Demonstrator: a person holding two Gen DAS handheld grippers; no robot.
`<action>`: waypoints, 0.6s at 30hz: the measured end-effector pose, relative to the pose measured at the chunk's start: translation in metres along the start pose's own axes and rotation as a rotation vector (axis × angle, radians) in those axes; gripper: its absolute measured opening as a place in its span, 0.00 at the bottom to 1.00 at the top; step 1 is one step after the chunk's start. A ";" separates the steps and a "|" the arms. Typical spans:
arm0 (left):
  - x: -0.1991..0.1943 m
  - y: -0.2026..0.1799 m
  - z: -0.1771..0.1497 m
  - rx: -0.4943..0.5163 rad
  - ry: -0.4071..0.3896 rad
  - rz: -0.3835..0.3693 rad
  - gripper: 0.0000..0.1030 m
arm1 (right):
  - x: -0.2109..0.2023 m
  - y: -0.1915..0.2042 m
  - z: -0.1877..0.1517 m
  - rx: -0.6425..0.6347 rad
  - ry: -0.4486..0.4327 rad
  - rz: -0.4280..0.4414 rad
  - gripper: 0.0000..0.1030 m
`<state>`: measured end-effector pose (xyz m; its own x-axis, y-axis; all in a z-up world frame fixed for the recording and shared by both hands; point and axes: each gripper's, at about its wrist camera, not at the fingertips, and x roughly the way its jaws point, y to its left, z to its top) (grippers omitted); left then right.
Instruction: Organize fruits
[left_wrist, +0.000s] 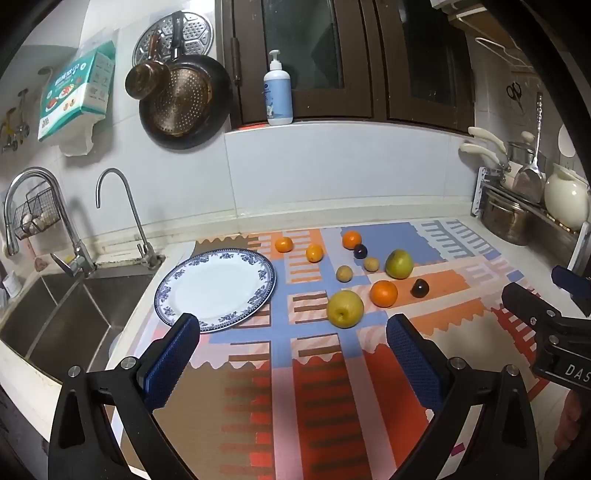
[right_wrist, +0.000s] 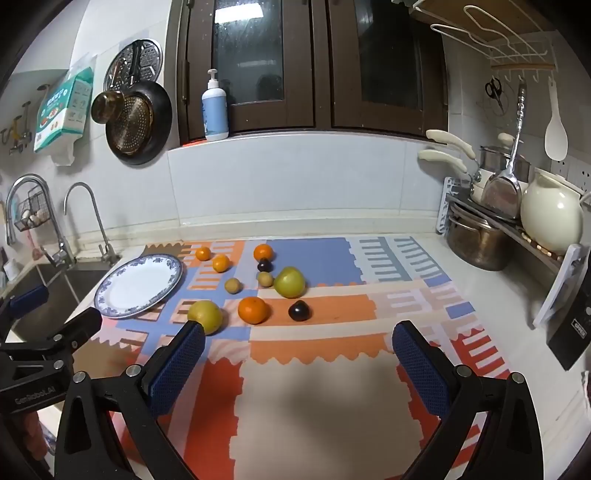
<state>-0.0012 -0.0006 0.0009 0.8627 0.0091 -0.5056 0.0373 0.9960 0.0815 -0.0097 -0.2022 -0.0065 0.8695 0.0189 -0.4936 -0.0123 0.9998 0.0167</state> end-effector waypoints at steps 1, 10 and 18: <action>-0.001 0.000 0.000 0.001 -0.002 0.000 1.00 | 0.000 0.000 0.000 -0.003 -0.003 0.001 1.00; 0.006 0.002 -0.007 -0.001 0.008 -0.006 1.00 | 0.000 0.004 0.000 -0.015 0.004 0.000 1.00; 0.005 0.000 -0.002 0.000 0.009 -0.010 1.00 | 0.000 0.002 0.000 -0.014 0.003 0.004 0.99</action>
<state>0.0020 -0.0001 -0.0033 0.8579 0.0003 -0.5137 0.0458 0.9960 0.0770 -0.0097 -0.2001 -0.0069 0.8678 0.0228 -0.4964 -0.0224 0.9997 0.0068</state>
